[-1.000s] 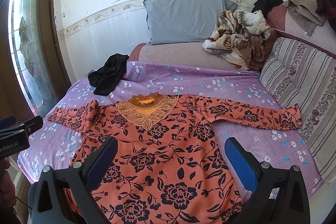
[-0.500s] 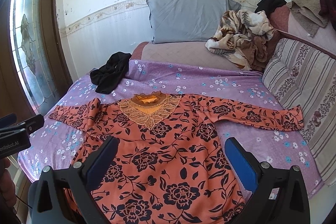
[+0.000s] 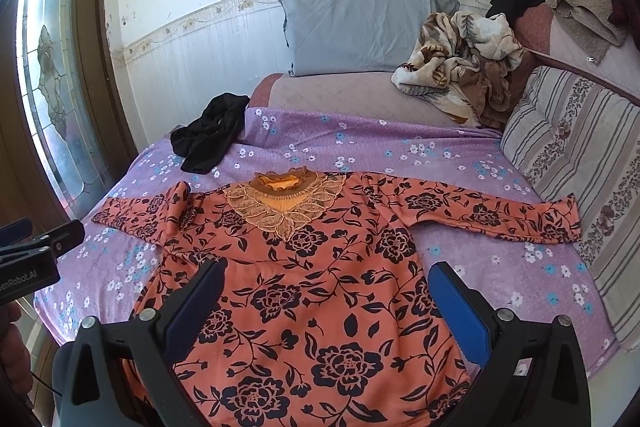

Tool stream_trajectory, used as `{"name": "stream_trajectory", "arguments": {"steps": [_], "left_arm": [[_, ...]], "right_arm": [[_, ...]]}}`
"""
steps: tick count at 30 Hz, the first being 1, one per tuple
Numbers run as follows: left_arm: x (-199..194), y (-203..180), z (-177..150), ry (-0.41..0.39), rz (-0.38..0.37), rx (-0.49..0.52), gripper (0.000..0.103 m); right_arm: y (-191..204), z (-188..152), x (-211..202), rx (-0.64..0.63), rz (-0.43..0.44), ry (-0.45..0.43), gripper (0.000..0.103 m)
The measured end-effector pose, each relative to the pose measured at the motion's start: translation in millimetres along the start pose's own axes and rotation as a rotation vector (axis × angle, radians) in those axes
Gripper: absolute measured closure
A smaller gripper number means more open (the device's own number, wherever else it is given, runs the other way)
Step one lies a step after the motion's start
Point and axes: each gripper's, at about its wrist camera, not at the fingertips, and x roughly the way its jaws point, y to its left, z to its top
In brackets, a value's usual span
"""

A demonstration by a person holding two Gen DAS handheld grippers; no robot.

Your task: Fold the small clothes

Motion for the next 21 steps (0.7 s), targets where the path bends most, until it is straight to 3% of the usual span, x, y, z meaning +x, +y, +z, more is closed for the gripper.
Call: {"name": "stream_trajectory", "arguments": {"steps": [21], "left_arm": [[4.2,1.4,0.2,0.015,-0.001,-0.001,0.000]], "right_arm": [[0.4,-1.9,6.6,0.012,0.009,0.014,0.000]]}}
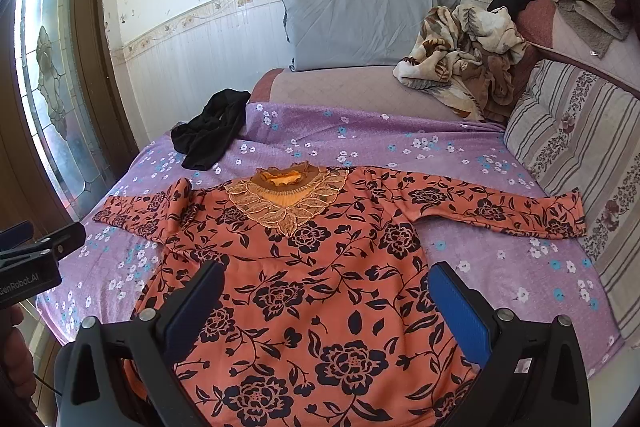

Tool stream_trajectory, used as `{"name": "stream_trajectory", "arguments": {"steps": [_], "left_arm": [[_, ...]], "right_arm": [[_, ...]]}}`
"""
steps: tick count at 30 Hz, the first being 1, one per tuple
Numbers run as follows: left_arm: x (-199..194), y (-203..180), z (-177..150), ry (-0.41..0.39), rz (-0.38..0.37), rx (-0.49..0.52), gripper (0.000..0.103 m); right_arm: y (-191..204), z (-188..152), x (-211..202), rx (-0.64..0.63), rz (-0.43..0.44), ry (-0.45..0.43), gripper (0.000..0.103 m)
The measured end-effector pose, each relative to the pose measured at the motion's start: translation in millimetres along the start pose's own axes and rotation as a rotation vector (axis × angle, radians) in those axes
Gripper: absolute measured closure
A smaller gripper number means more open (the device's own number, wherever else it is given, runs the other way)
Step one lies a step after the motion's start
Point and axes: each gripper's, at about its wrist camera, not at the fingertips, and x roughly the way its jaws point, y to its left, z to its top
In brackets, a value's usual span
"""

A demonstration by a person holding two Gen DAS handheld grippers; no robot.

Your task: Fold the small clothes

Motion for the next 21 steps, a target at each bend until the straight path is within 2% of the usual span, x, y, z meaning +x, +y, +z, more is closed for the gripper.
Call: {"name": "stream_trajectory", "arguments": {"steps": [8,11,13,15,18,21], "left_arm": [[20.6,-9.8,-1.9,0.032,-0.001,0.017,0.000],[49.0,-17.4,-4.9,0.087,-0.031,0.018,0.000],[78.1,-25.5,-9.6,0.151,-0.055,0.024,0.000],[118.1,-38.6,-18.1,0.243,-0.072,0.046,0.000],[172.4,-61.8,-34.4,0.364,-0.082,0.094,0.000],[214.7,-88.1,-46.6,0.423,-0.059,0.165,0.000]], "right_arm": [[-9.6,-0.3,12.3,0.021,-0.009,0.016,0.000],[-24.3,1.9,26.2,0.062,-0.015,0.023,0.000],[-43.0,3.6,40.3,0.117,-0.023,0.027,0.000],[-70.8,4.8,58.9,0.203,-0.026,0.042,0.000],[-130.0,4.6,91.4,0.403,-0.011,0.052,0.000],[-201.5,-3.3,124.0,0.667,0.029,0.024,0.000]]}}
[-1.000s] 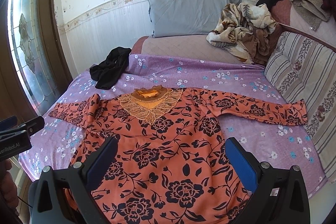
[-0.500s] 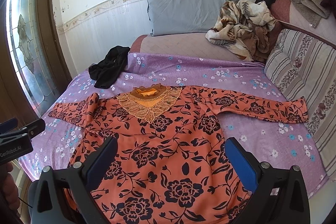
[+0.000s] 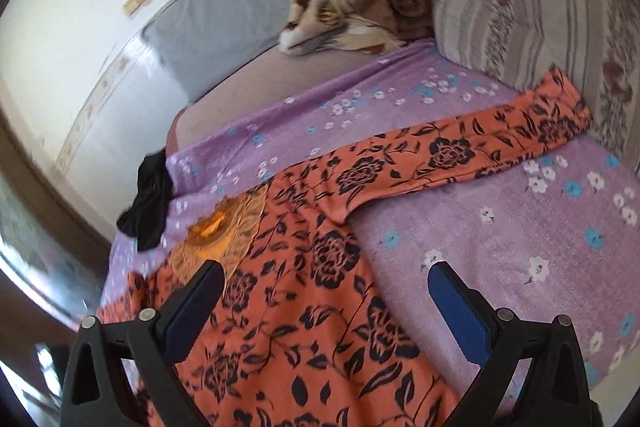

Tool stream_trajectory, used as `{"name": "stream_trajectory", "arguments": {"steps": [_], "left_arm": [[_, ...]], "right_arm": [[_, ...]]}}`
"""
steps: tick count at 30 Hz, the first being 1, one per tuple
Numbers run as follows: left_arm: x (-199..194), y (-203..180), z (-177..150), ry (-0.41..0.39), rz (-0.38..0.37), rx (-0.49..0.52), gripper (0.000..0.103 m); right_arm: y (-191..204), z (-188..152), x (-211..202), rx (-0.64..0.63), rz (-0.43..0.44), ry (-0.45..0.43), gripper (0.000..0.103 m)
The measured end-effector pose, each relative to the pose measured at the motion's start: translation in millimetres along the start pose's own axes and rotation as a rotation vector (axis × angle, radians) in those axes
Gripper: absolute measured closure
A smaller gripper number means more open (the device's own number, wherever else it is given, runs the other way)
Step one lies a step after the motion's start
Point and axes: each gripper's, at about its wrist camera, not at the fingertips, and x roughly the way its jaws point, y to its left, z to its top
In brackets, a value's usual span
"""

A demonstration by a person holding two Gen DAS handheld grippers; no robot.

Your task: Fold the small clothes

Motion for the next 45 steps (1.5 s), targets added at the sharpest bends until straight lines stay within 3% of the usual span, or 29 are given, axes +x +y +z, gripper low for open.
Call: {"name": "stream_trajectory", "arguments": {"steps": [4,7,9,11,15,18,19,20,21,23,26,28,32,38,42,45], "left_arm": [[28.4,-24.3,5.7,-0.029,-0.020,0.072,0.000],[28.9,-21.5,-1.9,-0.129,-0.077,0.058,0.000],[32.0,-14.3,-2.7,-0.119,-0.130,0.007,0.000],[34.6,-7.4,-0.2,-0.118,-0.164,-0.036,0.000],[33.5,-10.8,-2.3,-0.124,-0.157,-0.029,0.000],[35.8,-10.2,-2.4,-0.118,-0.156,-0.028,0.000],[37.2,-10.5,-1.4,-0.117,-0.147,-0.024,0.000],[37.6,-11.1,-1.1,-0.112,-0.144,-0.019,0.000],[39.6,-10.1,0.7,-0.104,-0.146,-0.018,0.000],[43.4,-9.1,8.4,-0.075,-0.158,-0.003,0.000],[44.2,-7.8,18.2,-0.046,-0.158,0.026,0.000],[40.0,-2.9,19.5,-0.073,-0.108,0.007,0.000],[27.2,15.3,22.2,-0.131,-0.031,-0.033,0.000],[11.3,71.1,36.2,-0.201,0.046,-0.175,0.000],[4.0,113.0,42.9,-0.235,0.071,-0.284,0.000],[4.6,139.0,46.6,-0.245,0.085,-0.355,0.000]], "right_arm": [[-91.8,39.3,37.9,0.401,0.018,-0.055,0.002],[-149.9,58.8,54.6,0.599,-0.042,-0.115,0.016],[-178.8,71.0,58.2,0.690,-0.083,-0.159,0.029],[-191.7,89.8,57.6,0.702,-0.090,-0.218,0.033],[-209.4,113.8,68.2,0.721,-0.160,-0.267,0.036],[-207.1,129.0,75.8,0.658,-0.207,-0.286,0.038],[-206.3,130.5,80.0,0.634,-0.224,-0.283,0.046],[-206.7,134.8,86.3,0.615,-0.233,-0.272,0.065],[-209.2,137.0,94.0,0.612,-0.227,-0.250,0.075],[-207.0,136.3,99.6,0.603,-0.229,-0.252,0.087],[-179.0,139.4,98.9,0.508,-0.167,-0.239,0.091],[-140.7,141.0,97.1,0.386,-0.094,-0.228,0.091],[-46.2,117.1,99.3,0.178,0.146,-0.155,0.091],[102.8,27.9,142.5,-0.059,0.382,0.087,0.091],[175.7,-44.9,182.1,-0.194,0.425,0.263,0.091],[209.0,-96.7,206.0,-0.285,0.401,0.416,0.086]]}}
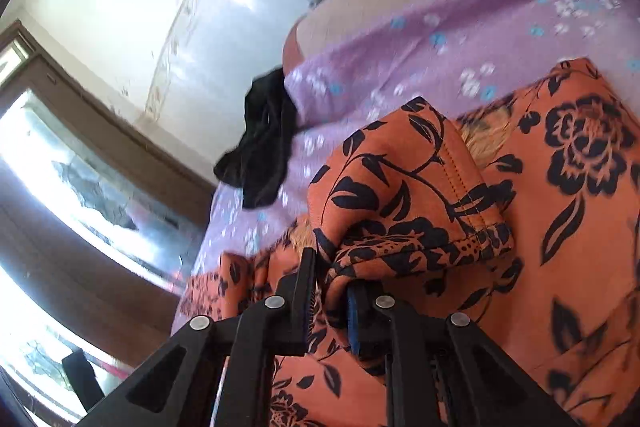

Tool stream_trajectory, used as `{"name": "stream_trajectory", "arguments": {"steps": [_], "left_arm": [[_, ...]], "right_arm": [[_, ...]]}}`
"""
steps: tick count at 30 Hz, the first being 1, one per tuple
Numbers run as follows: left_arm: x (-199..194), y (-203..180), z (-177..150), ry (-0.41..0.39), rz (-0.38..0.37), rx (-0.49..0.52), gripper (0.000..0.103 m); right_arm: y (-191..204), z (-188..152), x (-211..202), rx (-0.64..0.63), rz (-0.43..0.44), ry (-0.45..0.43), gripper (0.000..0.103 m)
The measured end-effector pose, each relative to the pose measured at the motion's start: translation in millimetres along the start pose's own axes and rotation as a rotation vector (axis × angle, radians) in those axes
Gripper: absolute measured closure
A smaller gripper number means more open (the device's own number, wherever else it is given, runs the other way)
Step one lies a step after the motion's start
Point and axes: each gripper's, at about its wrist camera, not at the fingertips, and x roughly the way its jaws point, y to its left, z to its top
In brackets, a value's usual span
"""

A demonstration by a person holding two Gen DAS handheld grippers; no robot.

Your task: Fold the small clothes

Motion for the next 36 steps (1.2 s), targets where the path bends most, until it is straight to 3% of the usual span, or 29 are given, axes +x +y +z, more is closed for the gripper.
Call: {"name": "stream_trajectory", "arguments": {"steps": [3,4,5,7,10,15,17,18,19,24,29,33,35,36], "left_arm": [[5.9,18.7,8.7,0.002,0.010,-0.065,0.000],[7.1,23.5,10.4,0.003,0.004,-0.085,0.000],[8.6,27.1,12.0,0.004,-0.009,-0.104,0.000],[9.0,28.3,13.5,0.006,-0.048,-0.121,0.000],[9.0,12.8,13.9,0.004,-0.126,-0.090,0.000],[1.8,-44.0,10.3,-0.034,-0.248,0.049,0.000],[-0.6,-73.5,7.8,-0.040,-0.277,0.125,0.000],[-2.7,-87.7,6.8,-0.049,-0.282,0.157,0.000],[-5.8,-100.8,5.9,-0.067,-0.279,0.183,0.000],[-2.8,-162.5,1.8,-0.143,-0.155,0.340,0.000],[20.7,-207.5,-18.3,-0.088,-0.102,0.525,0.000],[36.7,-210.2,-17.0,-0.037,-0.044,0.523,0.001],[46.8,-196.4,-10.2,0.021,-0.013,0.466,0.022],[52.2,-184.9,-5.7,0.056,-0.008,0.429,0.027]], "right_arm": [[14.1,-25.4,22.2,-0.062,0.004,0.114,0.062],[17.2,-32.2,18.5,-0.075,0.031,0.111,0.042],[19.4,-40.2,8.6,-0.087,0.059,0.091,0.029],[18.9,-40.3,-8.3,-0.117,0.099,0.067,0.026],[16.0,-37.0,-33.1,-0.169,0.127,0.091,0.026],[-20.0,-15.3,-78.1,-0.118,-0.030,0.070,0.029],[-42.8,-10.7,-97.1,-0.081,-0.073,0.041,0.052],[-54.1,-8.1,-102.8,-0.062,-0.114,0.021,0.058],[-65.6,-5.3,-106.9,-0.036,-0.155,0.002,0.067],[-102.8,13.7,-93.7,0.109,-0.237,0.012,0.070],[-107.3,18.3,-70.8,0.075,-0.280,0.081,0.070],[-117.3,16.2,-65.4,0.104,-0.278,0.101,0.072],[-119.1,17.0,-65.5,0.119,-0.271,0.108,0.072],[-120.0,17.1,-65.6,0.123,-0.268,0.112,0.072]]}}
